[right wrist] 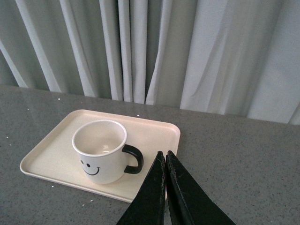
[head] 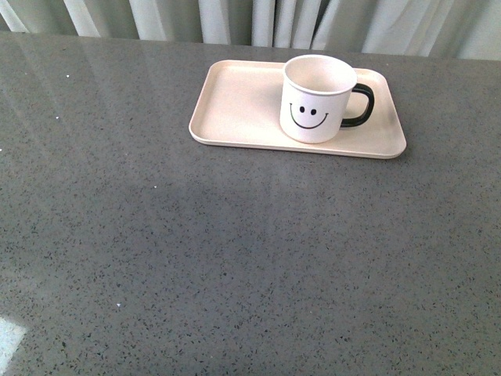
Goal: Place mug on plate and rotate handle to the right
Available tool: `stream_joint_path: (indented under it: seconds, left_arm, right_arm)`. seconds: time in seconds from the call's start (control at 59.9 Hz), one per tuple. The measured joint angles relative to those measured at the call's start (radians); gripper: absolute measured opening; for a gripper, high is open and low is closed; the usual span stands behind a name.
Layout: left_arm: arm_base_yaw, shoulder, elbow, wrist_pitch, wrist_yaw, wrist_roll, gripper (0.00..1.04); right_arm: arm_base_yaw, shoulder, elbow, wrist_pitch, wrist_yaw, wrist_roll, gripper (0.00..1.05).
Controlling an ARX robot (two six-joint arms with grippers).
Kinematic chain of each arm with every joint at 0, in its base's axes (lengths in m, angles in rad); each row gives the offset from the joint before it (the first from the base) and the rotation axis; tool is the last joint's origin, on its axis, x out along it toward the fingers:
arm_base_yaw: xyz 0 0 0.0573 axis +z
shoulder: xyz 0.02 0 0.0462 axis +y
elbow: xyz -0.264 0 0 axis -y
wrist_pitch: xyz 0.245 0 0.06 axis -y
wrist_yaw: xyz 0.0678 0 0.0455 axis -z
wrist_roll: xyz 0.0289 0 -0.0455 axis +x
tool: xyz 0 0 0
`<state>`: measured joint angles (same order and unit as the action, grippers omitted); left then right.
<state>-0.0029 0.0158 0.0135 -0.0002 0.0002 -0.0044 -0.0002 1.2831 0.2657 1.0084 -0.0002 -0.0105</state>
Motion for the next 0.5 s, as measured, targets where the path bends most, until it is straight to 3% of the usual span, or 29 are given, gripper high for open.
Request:
stream_joint_path:
  seconds: [0.267,0.334,0.501]
  left_arm:
    - [0.0,0.0,0.0,0.0,0.0,0.0,0.96]
    - [0.0,0.0,0.0,0.0,0.0,0.0,0.96]
    - [0.0,0.0,0.0,0.0,0.0,0.0,0.96]
  right_arm:
    - [0.0,-0.169,-0.115,-0.058,0.0,0.0,0.02]
    - [0.0,-0.182,-0.163,-0.014,0.001,0.0,0.02]
    - [0.0,-0.346,-0.22,-0.131,0.0,0.0,0.02]
